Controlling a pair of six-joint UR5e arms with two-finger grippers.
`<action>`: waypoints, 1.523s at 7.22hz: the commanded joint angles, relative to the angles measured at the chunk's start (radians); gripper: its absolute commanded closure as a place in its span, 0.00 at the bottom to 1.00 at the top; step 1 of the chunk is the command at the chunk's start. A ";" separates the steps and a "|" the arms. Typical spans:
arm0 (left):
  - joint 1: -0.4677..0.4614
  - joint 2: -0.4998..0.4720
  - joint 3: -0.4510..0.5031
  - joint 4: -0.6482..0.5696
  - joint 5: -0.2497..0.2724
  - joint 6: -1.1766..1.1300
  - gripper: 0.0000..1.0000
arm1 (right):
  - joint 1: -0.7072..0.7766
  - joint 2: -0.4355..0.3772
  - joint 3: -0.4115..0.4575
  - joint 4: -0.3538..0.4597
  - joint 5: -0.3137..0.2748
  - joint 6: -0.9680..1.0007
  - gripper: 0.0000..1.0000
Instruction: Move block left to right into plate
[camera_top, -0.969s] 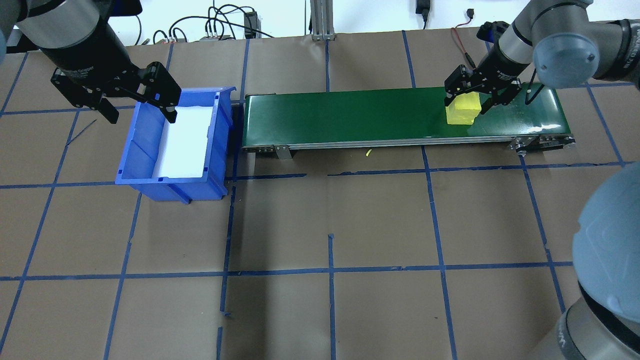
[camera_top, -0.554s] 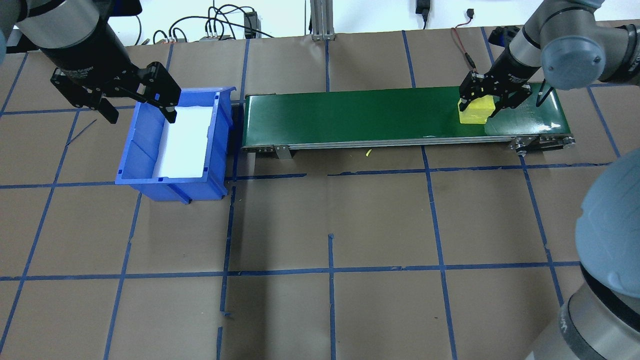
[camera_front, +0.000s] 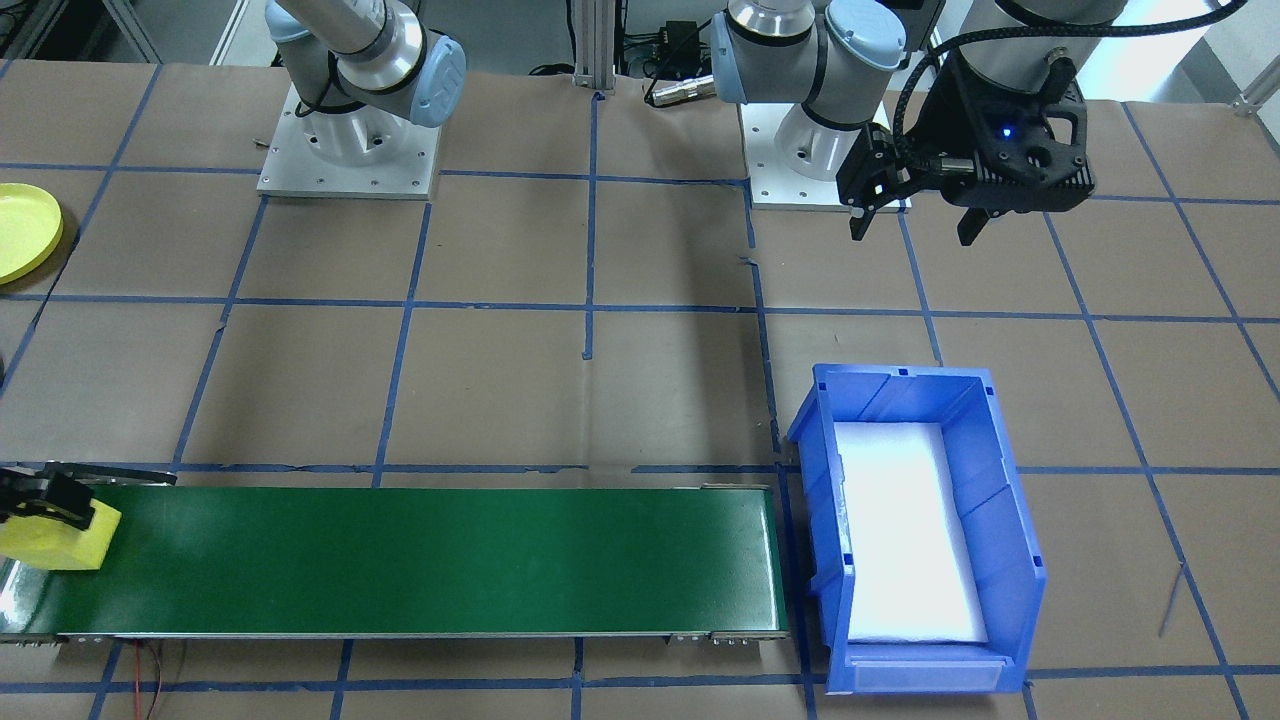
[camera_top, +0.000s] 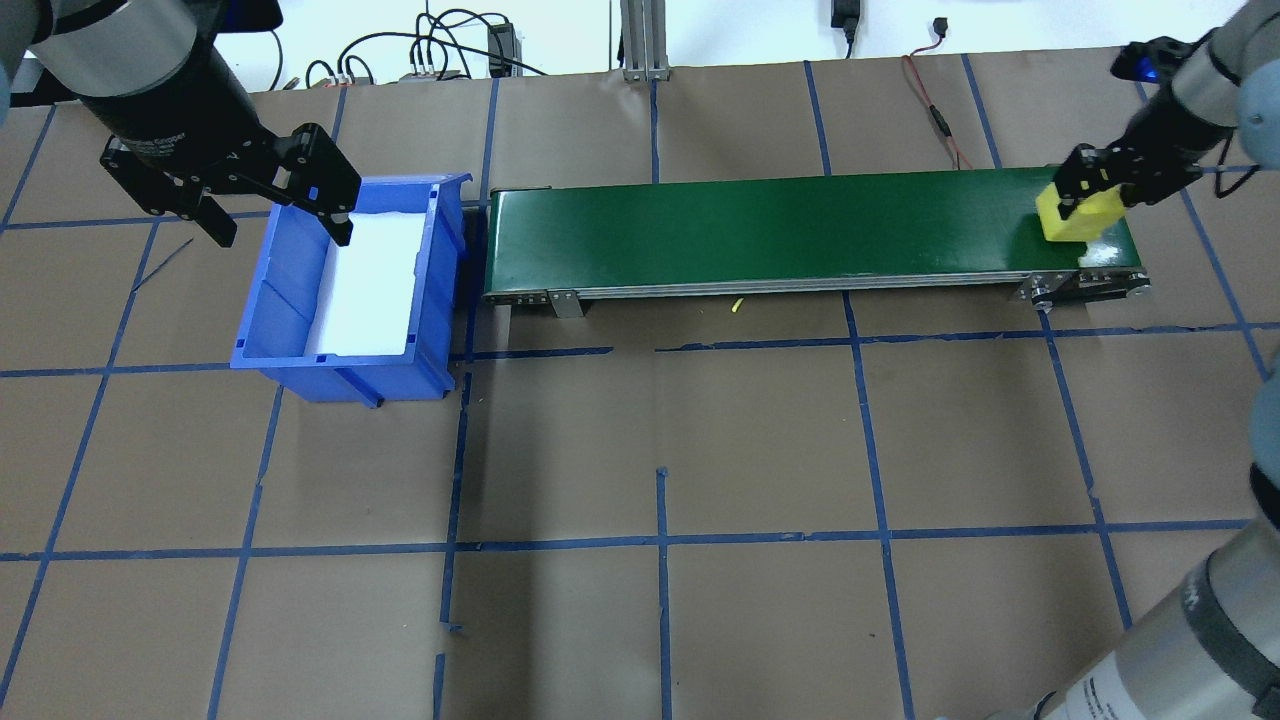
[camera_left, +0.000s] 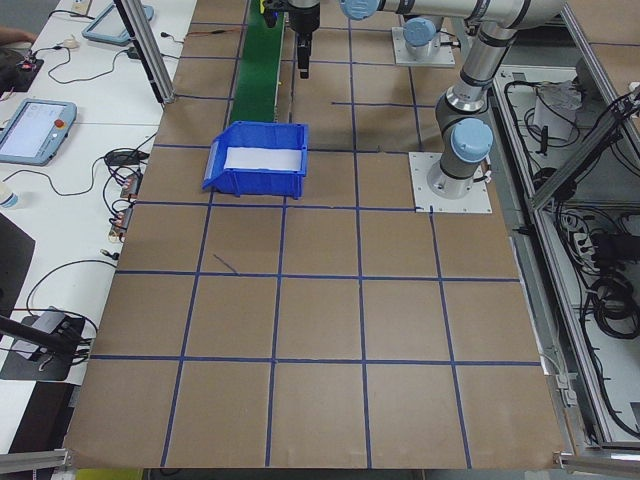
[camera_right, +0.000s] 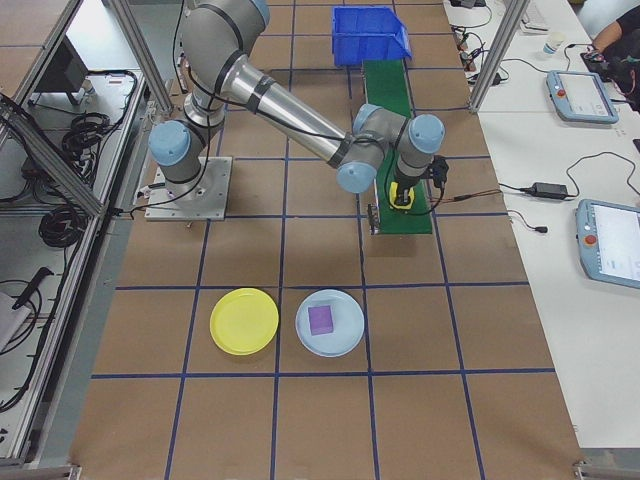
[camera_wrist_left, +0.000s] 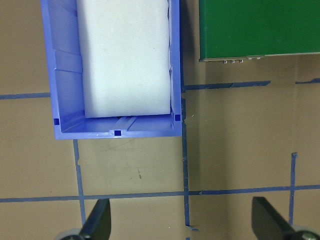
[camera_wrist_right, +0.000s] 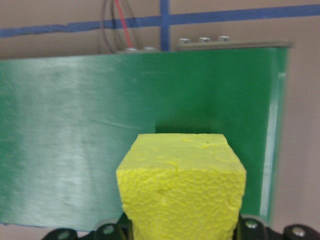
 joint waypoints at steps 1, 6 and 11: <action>0.002 0.000 0.000 0.000 0.002 0.000 0.00 | -0.224 -0.015 0.001 0.052 -0.100 -0.358 0.60; 0.002 0.000 0.000 0.000 0.000 0.002 0.00 | -0.763 -0.095 0.147 0.171 -0.183 -0.816 0.60; 0.002 0.002 0.000 0.000 0.000 0.002 0.00 | -0.854 -0.084 0.233 0.169 -0.177 -0.882 0.25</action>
